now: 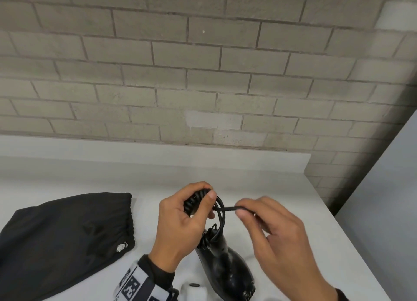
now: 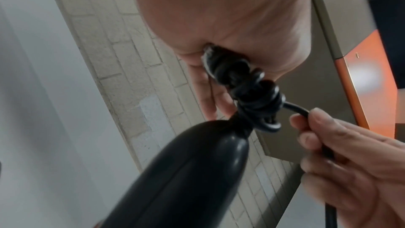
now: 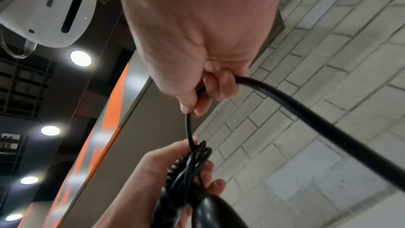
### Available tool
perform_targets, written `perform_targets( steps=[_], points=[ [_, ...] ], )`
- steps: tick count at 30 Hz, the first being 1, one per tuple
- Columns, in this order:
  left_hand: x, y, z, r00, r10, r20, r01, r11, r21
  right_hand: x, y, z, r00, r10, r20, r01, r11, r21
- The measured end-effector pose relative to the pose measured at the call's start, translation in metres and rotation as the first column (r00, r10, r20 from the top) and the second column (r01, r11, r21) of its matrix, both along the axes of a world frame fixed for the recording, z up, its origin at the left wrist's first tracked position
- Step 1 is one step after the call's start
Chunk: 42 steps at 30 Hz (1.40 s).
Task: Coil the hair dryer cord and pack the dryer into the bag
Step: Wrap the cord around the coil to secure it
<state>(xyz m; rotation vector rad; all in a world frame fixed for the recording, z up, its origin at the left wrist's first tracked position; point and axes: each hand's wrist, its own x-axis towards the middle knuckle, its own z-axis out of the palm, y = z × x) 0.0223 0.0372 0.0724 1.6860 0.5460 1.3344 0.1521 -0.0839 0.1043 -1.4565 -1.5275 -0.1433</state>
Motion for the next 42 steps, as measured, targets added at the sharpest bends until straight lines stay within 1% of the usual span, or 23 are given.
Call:
perform_targets(
  steps=[3, 6, 8, 11, 15, 16, 17, 21, 23, 25, 27, 29, 32, 35, 39, 42],
  points=[
    [-0.001, -0.002, 0.001, 0.996, -0.088, 0.016, 0.087, 0.995, 0.050, 0.007, 0.008, 0.014, 0.995, 0.004, -0.099, -0.002, 1.000, 0.021],
    [-0.002, -0.004, 0.002, 0.985, -0.171, 0.036, 0.167, 0.980, 0.104, 0.009, 0.018, 0.022, 0.958, 0.050, -0.281, -0.050, 0.999, 0.006],
    [-0.003, -0.003, 0.001, 0.976, -0.211, 0.060, 0.202, 0.971, 0.128, 0.007, 0.024, 0.023, 0.907, 0.083, -0.414, -0.096, 0.995, -0.012],
    [-0.005, 0.000, 0.001, 0.968, -0.246, 0.044, 0.236, 0.957, 0.170, 0.004, 0.031, 0.019, 0.824, 0.119, -0.554, -0.164, 0.986, -0.032],
    [-0.005, 0.001, -0.001, 0.979, -0.200, 0.045, 0.186, 0.959, 0.212, 0.000, 0.037, 0.008, 0.657, 0.127, -0.744, -0.217, 0.976, -0.026],
    [-0.005, 0.001, -0.003, 0.981, -0.185, 0.056, 0.169, 0.962, 0.214, -0.001, 0.038, 0.005, 0.637, 0.116, -0.762, -0.212, 0.977, -0.028],
    [-0.004, 0.000, -0.003, 0.983, -0.171, 0.069, 0.153, 0.965, 0.211, -0.002, 0.038, 0.003, 0.635, 0.100, -0.766, -0.200, 0.979, -0.038],
    [-0.002, -0.005, -0.004, 0.990, -0.100, 0.101, 0.076, 0.974, 0.214, -0.007, 0.038, -0.010, 0.682, 0.047, -0.730, -0.156, 0.984, -0.082],
    [0.000, -0.006, -0.005, 0.992, -0.051, 0.118, 0.024, 0.975, 0.220, -0.009, 0.033, -0.014, 0.685, 0.078, -0.724, -0.181, 0.981, -0.066],
    [0.001, -0.006, -0.007, 0.991, -0.005, 0.132, -0.023, 0.978, 0.208, -0.013, 0.028, -0.018, 0.686, 0.128, -0.716, -0.250, 0.966, -0.067],
    [0.001, -0.006, -0.008, 0.991, 0.027, 0.131, -0.052, 0.980, 0.194, -0.014, 0.025, -0.023, 0.711, 0.116, -0.694, -0.296, 0.944, -0.146],
    [0.002, -0.004, -0.009, 0.991, 0.057, 0.121, -0.078, 0.980, 0.185, -0.014, 0.024, -0.025, 0.723, 0.083, -0.685, -0.305, 0.929, -0.209],
    [0.002, -0.002, -0.011, 0.988, 0.091, 0.122, -0.111, 0.980, 0.164, -0.013, 0.024, -0.023, 0.750, 0.081, -0.657, -0.303, 0.924, -0.232],
    [0.003, -0.002, -0.010, 0.990, 0.102, 0.096, -0.113, 0.986, 0.124, -0.012, 0.025, -0.023, 0.764, 0.101, -0.638, -0.314, 0.921, -0.231],
    [0.000, -0.005, -0.007, 0.994, 0.028, 0.106, -0.031, 0.999, 0.028, -0.010, 0.025, -0.025, 0.770, 0.103, -0.630, -0.336, 0.905, -0.262],
    [-0.001, -0.006, -0.005, 0.995, 0.015, 0.095, -0.013, 1.000, -0.017, -0.007, 0.024, -0.023, 0.776, 0.116, -0.620, -0.356, 0.892, -0.280]
  ],
)
